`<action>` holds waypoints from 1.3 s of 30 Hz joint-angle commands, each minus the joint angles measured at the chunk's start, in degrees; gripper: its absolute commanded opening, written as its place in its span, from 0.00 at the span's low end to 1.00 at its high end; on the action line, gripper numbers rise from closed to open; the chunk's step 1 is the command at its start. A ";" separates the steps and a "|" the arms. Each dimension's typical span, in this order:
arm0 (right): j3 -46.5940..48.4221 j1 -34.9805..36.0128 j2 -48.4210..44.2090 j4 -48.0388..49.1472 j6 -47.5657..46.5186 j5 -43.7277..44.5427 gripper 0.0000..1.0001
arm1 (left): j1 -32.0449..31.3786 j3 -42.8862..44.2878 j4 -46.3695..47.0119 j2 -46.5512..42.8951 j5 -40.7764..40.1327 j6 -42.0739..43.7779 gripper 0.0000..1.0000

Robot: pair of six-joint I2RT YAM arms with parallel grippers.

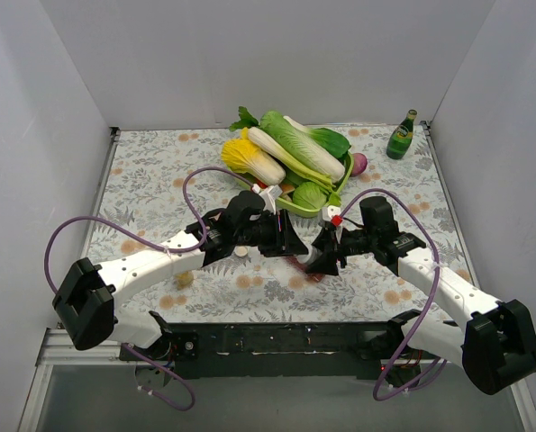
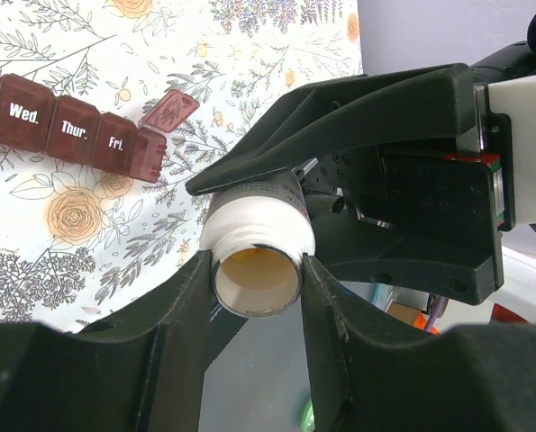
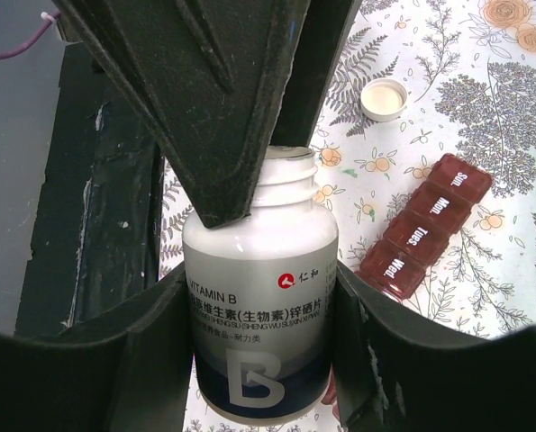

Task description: Sort the pills into containers

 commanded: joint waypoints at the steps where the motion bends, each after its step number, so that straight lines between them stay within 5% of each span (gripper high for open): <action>1: 1.69 0.21 -0.36 1.09 -0.47 -2.45 0.12 | -0.32 -0.66 2.36 -2.61 -0.10 -0.23 0.07; 8: 2.21 -1.54 -2.21 -2.68 -4.25 -2.97 0.07 | 1.52 -2.24 2.89 -9.28 -4.14 4.86 0.77; 12: 2.48 -3.03 -2.74 -4.53 -6.01 -2.89 0.07 | 3.98 -3.21 2.98 -15.25 -5.99 12.31 0.98; 16: 2.57 -5.67 -3.79 -5.23 -6.97 -2.18 0.06 | 5.92 -6.54 3.59 -19.65 -7.76 32.21 0.98; 18: 2.83 -8.12 -4.05 -5.24 -6.89 -2.18 0.06 | 5.92 -10.32 4.56 -20.19 -1.39 41.82 0.98; 22: 2.83 -13.23 -4.58 -3.83 -5.04 -4.11 0.06 | 4.34 -12.26 0.53 -14.33 6.64 63.62 0.98; 27: 2.30 -15.95 -5.55 -2.86 -4.25 -4.29 0.07 | 0.64 -12.35 -0.72 -5.61 2.53 89.28 0.98; 30: 2.30 -17.18 -5.81 -2.69 -3.90 -4.82 0.07 | 0.64 -11.12 1.92 0.98 1.56 98.70 0.98; 39: 1.51 -19.65 -6.69 -1.63 -2.41 -7.01 0.07 | 0.64 -4.71 7.89 14.96 1.83 105.76 0.98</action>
